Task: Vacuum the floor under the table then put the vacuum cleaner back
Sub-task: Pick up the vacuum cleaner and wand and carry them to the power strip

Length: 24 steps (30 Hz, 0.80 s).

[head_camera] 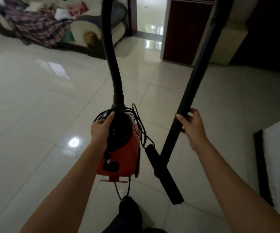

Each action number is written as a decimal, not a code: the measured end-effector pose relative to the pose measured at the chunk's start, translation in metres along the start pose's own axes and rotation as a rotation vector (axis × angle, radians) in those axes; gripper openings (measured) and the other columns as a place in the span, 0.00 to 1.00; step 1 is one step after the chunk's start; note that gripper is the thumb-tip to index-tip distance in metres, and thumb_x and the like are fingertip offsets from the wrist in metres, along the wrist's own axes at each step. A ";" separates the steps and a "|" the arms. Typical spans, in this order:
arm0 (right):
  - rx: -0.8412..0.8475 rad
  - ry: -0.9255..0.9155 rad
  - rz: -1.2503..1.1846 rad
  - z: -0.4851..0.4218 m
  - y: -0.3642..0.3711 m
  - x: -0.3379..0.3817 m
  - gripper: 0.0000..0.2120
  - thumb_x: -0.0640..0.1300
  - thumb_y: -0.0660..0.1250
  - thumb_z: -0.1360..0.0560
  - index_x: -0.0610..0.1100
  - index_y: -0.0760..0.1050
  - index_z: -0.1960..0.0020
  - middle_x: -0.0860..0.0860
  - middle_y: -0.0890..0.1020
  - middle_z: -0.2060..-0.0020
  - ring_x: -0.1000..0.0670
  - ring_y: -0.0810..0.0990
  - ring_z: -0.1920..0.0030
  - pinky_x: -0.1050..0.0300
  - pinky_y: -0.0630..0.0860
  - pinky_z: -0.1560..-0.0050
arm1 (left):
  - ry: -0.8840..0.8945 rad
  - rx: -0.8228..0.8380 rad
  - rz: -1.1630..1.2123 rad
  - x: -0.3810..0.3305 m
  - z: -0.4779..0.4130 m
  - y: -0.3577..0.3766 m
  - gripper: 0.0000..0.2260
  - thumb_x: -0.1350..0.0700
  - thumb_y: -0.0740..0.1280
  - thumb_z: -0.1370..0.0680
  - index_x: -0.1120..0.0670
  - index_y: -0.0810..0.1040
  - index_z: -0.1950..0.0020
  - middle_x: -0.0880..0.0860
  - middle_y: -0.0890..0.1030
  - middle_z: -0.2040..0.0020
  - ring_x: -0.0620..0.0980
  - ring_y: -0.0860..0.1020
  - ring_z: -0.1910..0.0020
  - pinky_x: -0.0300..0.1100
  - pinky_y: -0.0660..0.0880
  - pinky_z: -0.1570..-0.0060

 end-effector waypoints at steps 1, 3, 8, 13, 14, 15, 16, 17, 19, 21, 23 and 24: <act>0.041 -0.003 0.008 -0.006 0.016 0.002 0.16 0.42 0.67 0.24 0.49 0.66 0.40 0.48 0.79 0.50 0.52 0.79 0.52 0.50 0.78 0.46 | -0.019 -0.033 0.018 0.001 -0.005 -0.014 0.17 0.43 0.70 0.27 0.57 0.78 0.63 0.55 0.80 0.57 0.52 0.79 0.57 0.45 0.77 0.53; 0.111 -0.007 0.026 -0.017 0.050 0.007 0.15 0.42 0.67 0.24 0.49 0.66 0.41 0.48 0.79 0.52 0.51 0.80 0.52 0.49 0.78 0.45 | -0.043 -0.099 0.044 0.003 -0.017 -0.040 0.17 0.44 0.71 0.27 0.59 0.77 0.62 0.56 0.80 0.57 0.53 0.79 0.57 0.49 0.77 0.50; 0.280 -0.021 0.051 -0.038 0.143 0.017 0.14 0.41 0.67 0.24 0.48 0.67 0.42 0.47 0.80 0.53 0.47 0.80 0.51 0.45 0.78 0.45 | -0.092 -0.275 0.169 0.003 -0.049 -0.107 0.17 0.45 0.71 0.28 0.58 0.78 0.65 0.57 0.81 0.58 0.58 0.80 0.53 0.51 0.77 0.46; 0.422 -0.040 0.039 -0.051 0.226 0.027 0.14 0.40 0.66 0.24 0.47 0.67 0.41 0.47 0.80 0.55 0.48 0.80 0.53 0.45 0.78 0.45 | -0.110 -0.394 0.256 0.000 -0.075 -0.160 0.18 0.45 0.71 0.27 0.58 0.75 0.66 0.54 0.78 0.64 0.55 0.78 0.59 0.49 0.77 0.50; 0.447 -0.042 0.048 -0.052 0.239 0.028 0.14 0.40 0.67 0.24 0.48 0.67 0.41 0.47 0.80 0.54 0.48 0.80 0.52 0.45 0.78 0.45 | -0.113 -0.415 0.273 -0.001 -0.079 -0.168 0.17 0.46 0.71 0.27 0.58 0.75 0.66 0.54 0.78 0.64 0.54 0.78 0.60 0.49 0.77 0.50; 0.470 -0.045 0.056 -0.053 0.252 0.030 0.14 0.40 0.67 0.24 0.48 0.68 0.41 0.47 0.80 0.53 0.47 0.80 0.51 0.45 0.78 0.44 | -0.112 -0.431 0.291 -0.002 -0.083 -0.176 0.17 0.46 0.71 0.27 0.58 0.76 0.66 0.53 0.78 0.64 0.54 0.78 0.60 0.49 0.77 0.50; 0.491 -0.049 0.060 -0.055 0.263 0.031 0.14 0.41 0.67 0.24 0.48 0.68 0.41 0.46 0.80 0.52 0.46 0.80 0.50 0.45 0.77 0.44 | -0.111 -0.448 0.311 -0.002 -0.086 -0.183 0.16 0.46 0.71 0.27 0.57 0.76 0.65 0.53 0.79 0.63 0.54 0.78 0.60 0.49 0.77 0.49; 0.512 -0.049 0.061 -0.057 0.274 0.032 0.14 0.41 0.67 0.24 0.49 0.68 0.41 0.45 0.81 0.51 0.46 0.80 0.50 0.45 0.78 0.44 | -0.115 -0.467 0.325 -0.002 -0.090 -0.190 0.16 0.46 0.71 0.27 0.57 0.76 0.65 0.54 0.79 0.62 0.54 0.78 0.59 0.50 0.78 0.48; 0.554 -0.047 0.056 -0.061 0.292 0.035 0.14 0.40 0.67 0.24 0.49 0.68 0.41 0.45 0.81 0.52 0.47 0.80 0.51 0.47 0.78 0.45 | -0.121 -0.508 0.346 -0.001 -0.098 -0.204 0.16 0.45 0.71 0.27 0.57 0.76 0.64 0.55 0.79 0.61 0.55 0.79 0.57 0.52 0.78 0.47; 0.592 -0.046 0.060 -0.067 0.309 0.037 0.14 0.40 0.67 0.24 0.50 0.68 0.42 0.46 0.81 0.53 0.47 0.81 0.52 0.47 0.78 0.45 | -0.122 -0.544 0.363 -0.001 -0.105 -0.214 0.17 0.44 0.71 0.28 0.58 0.76 0.63 0.56 0.80 0.60 0.56 0.79 0.55 0.52 0.78 0.46; 0.631 -0.046 0.068 -0.075 0.325 0.039 0.12 0.40 0.67 0.24 0.51 0.69 0.44 0.46 0.81 0.53 0.46 0.81 0.51 0.45 0.78 0.44 | -0.123 -0.571 0.370 -0.001 -0.113 -0.222 0.17 0.44 0.71 0.28 0.58 0.77 0.61 0.57 0.79 0.58 0.56 0.78 0.56 0.53 0.77 0.47; 0.650 -0.046 0.073 -0.079 0.333 0.039 0.12 0.40 0.67 0.24 0.52 0.69 0.45 0.46 0.81 0.54 0.47 0.81 0.51 0.45 0.78 0.44 | -0.125 -0.586 0.369 -0.001 -0.117 -0.226 0.17 0.44 0.72 0.28 0.58 0.77 0.61 0.57 0.79 0.59 0.56 0.77 0.58 0.54 0.77 0.47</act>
Point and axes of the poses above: each hand's wrist, its own z-axis away from the middle knuckle, its own y-axis out of the palm, x = y × z, the point moved 3 cm from there along -z, towards the middle knuckle
